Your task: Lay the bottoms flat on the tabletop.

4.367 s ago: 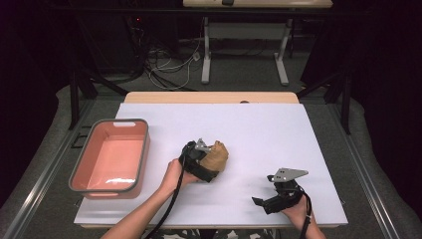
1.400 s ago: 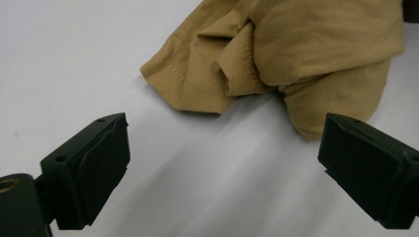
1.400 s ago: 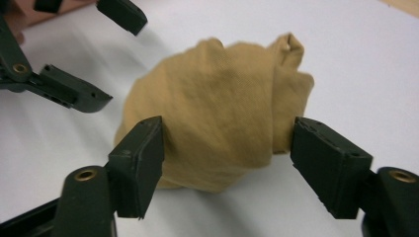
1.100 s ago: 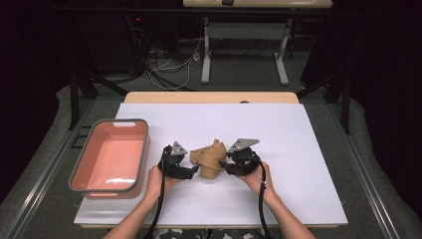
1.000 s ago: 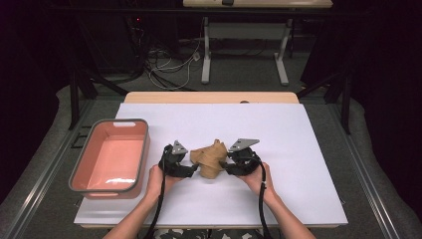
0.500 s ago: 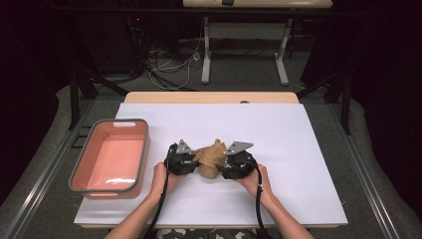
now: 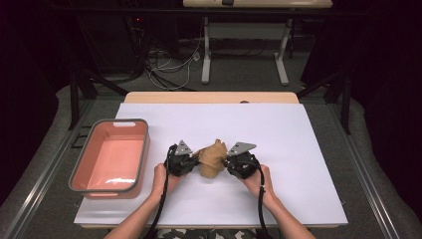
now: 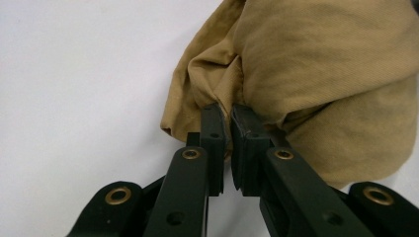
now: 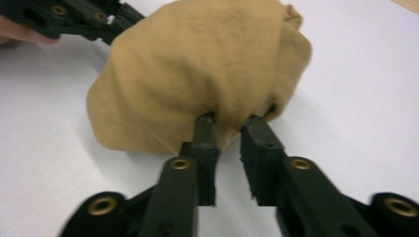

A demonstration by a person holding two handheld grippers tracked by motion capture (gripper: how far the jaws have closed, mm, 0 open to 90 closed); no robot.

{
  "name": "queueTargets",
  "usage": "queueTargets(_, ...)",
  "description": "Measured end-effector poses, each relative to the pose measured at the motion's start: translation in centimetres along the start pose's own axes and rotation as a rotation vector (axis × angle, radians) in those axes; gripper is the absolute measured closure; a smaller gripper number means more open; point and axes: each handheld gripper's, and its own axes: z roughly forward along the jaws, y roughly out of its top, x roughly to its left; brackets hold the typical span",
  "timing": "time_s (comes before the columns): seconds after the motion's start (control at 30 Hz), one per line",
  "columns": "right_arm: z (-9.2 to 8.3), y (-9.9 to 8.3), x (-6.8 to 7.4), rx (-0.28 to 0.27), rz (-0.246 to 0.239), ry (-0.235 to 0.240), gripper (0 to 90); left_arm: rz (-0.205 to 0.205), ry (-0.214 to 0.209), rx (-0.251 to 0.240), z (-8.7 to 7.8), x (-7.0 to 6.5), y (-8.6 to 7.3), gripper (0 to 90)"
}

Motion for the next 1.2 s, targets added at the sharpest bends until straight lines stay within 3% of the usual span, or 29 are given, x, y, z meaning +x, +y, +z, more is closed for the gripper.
queueTargets(0.13, 0.0, -0.4, -0.4, 0.004, 0.016, -0.008, 83.5, -0.011, -0.012, -0.024, -0.5, -0.3, -0.1, 85.0)
queueTargets(0.33, 0.0, -0.7, -1.0, 0.016, 0.032, -0.024, 83.2, 0.009, -0.023, -0.045, -1.6, -1.1, -0.2, 85.0)
queueTargets(0.43, -0.1, -0.7, -1.1, 0.012, 0.043, -0.024, 72.7, 0.031, -0.019, -0.047, -2.1, -1.5, -0.1, 85.0)
queueTargets(0.57, -1.4, -0.5, -0.5, -0.007, 0.030, -0.015, 50.6, 0.040, -0.021, -0.058, -2.3, -1.8, -0.1, 84.9)
queueTargets(0.63, -2.0, -0.3, 0.0, -0.028, 0.010, 0.009, 41.1, 0.045, -0.013, -0.054, -2.3, -1.9, 0.0, 84.8)
queueTargets(0.7, -2.1, 0.0, 1.0, -0.040, -0.032, 0.021, 39.0, 0.046, -0.014, -0.051, -2.2, -1.9, 0.0, 84.3)
queueTargets(0.83, -1.4, 0.3, 1.8, -0.027, -0.068, 0.005, 49.3, 0.051, -0.010, -0.048, -2.0, -1.8, 0.1, 83.5)
queueTargets(0.93, -0.8, 0.2, 2.2, -0.035, -0.087, -0.007, 72.0, 0.048, 0.004, -0.038, -1.8, -1.5, 0.0, 81.4)
queueTargets(0.97, -0.8, 0.2, 2.2, -0.035, -0.087, -0.007, 72.0, 0.041, 0.003, -0.042, -1.7, -1.4, 0.0, 81.4)
queueTargets(1.1, -0.7, 0.2, 2.2, -0.030, -0.093, -0.026, 86.5, 0.028, 0.013, -0.040, -1.4, -1.0, -0.1, 78.5)
queueTargets(1.2, -0.9, 0.1, 1.9, -0.031, -0.083, -0.034, 88.5, 0.024, 0.019, -0.042, -1.1, -0.8, -0.1, 79.6)
